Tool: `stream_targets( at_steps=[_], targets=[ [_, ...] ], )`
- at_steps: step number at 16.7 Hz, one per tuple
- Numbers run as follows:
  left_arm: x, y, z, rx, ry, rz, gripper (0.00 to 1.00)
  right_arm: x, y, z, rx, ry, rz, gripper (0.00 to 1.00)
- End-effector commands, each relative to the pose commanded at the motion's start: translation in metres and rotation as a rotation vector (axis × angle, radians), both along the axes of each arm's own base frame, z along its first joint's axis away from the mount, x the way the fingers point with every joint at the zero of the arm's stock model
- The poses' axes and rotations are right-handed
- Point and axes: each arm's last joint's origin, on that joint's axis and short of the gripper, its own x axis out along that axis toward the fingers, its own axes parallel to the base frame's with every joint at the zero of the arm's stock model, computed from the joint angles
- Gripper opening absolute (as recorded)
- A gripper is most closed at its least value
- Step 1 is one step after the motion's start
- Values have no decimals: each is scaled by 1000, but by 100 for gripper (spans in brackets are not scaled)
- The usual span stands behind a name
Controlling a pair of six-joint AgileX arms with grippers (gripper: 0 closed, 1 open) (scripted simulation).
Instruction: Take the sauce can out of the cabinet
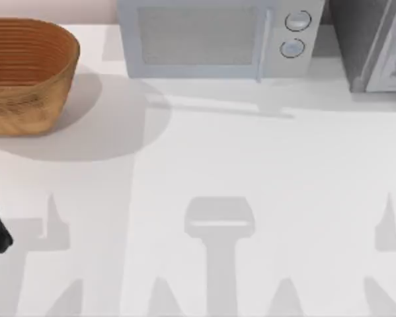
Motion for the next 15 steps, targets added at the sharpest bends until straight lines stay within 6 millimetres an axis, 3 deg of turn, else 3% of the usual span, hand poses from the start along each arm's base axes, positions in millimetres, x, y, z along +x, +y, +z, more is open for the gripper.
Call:
stream_targets(
  at_steps=[3, 6, 11, 15],
  targets=[
    [0, 0, 0, 0, 0, 0, 100, 0, 0, 3, 0, -1, -2, 100],
    [0, 0, 0, 0, 0, 0, 100, 0, 0, 28, 1, -1, -10, 100],
    [0, 0, 0, 0, 0, 0, 100, 10, 4, 113, 0, 10, -11, 100],
    [0, 0, 0, 0, 0, 0, 100, 38, 12, 197, -3, 24, -2, 100]
  ],
)
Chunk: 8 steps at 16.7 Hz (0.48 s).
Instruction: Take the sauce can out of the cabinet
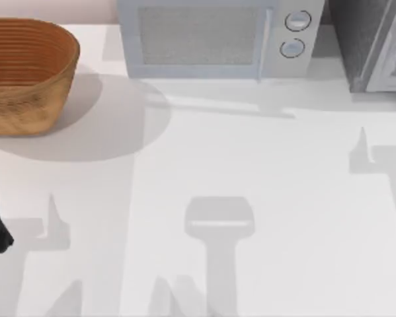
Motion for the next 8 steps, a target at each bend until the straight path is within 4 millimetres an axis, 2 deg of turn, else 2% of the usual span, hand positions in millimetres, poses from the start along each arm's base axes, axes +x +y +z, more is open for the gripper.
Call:
stream_targets(
  at_steps=[4, 8],
  targets=[
    [0, 0, 0, 0, 0, 0, 100, 42, 12, 74, -2, 2, 6, 100],
    [0, 0, 0, 0, 0, 0, 100, 82, 25, 125, -1, -11, 7, 100]
  ],
)
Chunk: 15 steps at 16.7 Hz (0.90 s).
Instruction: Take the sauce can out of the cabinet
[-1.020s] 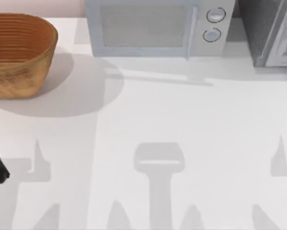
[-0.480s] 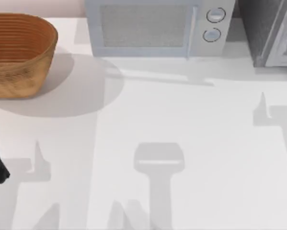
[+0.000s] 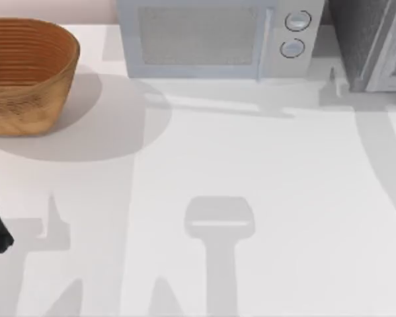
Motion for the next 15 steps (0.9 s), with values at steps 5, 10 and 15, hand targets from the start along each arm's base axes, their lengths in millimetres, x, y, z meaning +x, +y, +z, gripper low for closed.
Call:
stream_targets(
  at_steps=[5, 10, 15],
  targets=[
    [0, 0, 0, 0, 0, 0, 100, 29, 10, 27, 3, -12, -4, 100],
    [0, 0, 0, 0, 0, 0, 100, 31, 11, 28, 3, -13, -4, 100],
    [0, 0, 0, 0, 0, 0, 100, 44, 26, 31, 7, -20, -11, 100]
  ],
)
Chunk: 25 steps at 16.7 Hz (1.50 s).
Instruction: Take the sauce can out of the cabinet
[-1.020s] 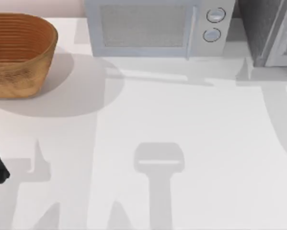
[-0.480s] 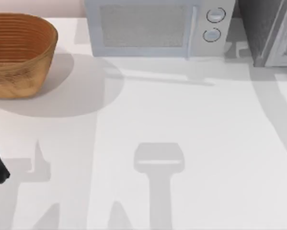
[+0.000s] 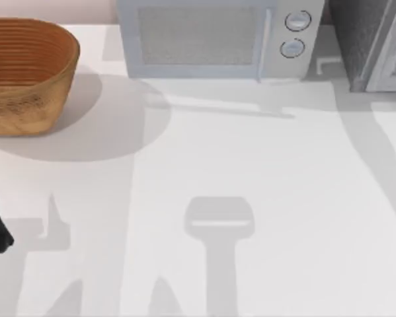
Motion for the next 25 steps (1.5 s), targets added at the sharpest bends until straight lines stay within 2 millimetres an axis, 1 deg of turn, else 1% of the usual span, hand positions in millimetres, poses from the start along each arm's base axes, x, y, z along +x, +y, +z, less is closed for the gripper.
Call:
stream_targets(
  at_steps=[4, 6, 10, 12, 14, 18, 20, 21, 25],
  targets=[
    [0, 0, 0, 0, 0, 0, 100, 25, 36, -2, 1, 9, -3, 100],
    [0, 0, 0, 0, 0, 0, 100, 31, 47, -4, 1, 11, -4, 100],
    [0, 0, 0, 0, 0, 0, 100, 31, 46, -5, 0, 14, -5, 100],
    [0, 0, 0, 0, 0, 0, 100, 35, 47, -4, 0, 13, -4, 100],
    [0, 0, 0, 0, 0, 0, 100, 46, 48, -3, 1, 11, -4, 100],
    [0, 0, 0, 0, 0, 0, 100, 77, 48, -3, 1, 11, -4, 100],
    [0, 0, 0, 0, 0, 0, 100, 88, 47, -4, 1, 11, -4, 100],
    [0, 0, 0, 0, 0, 0, 100, 91, 47, -4, 1, 11, -4, 100],
    [0, 0, 0, 0, 0, 0, 100, 91, 47, -4, 1, 11, -4, 100]
  ],
)
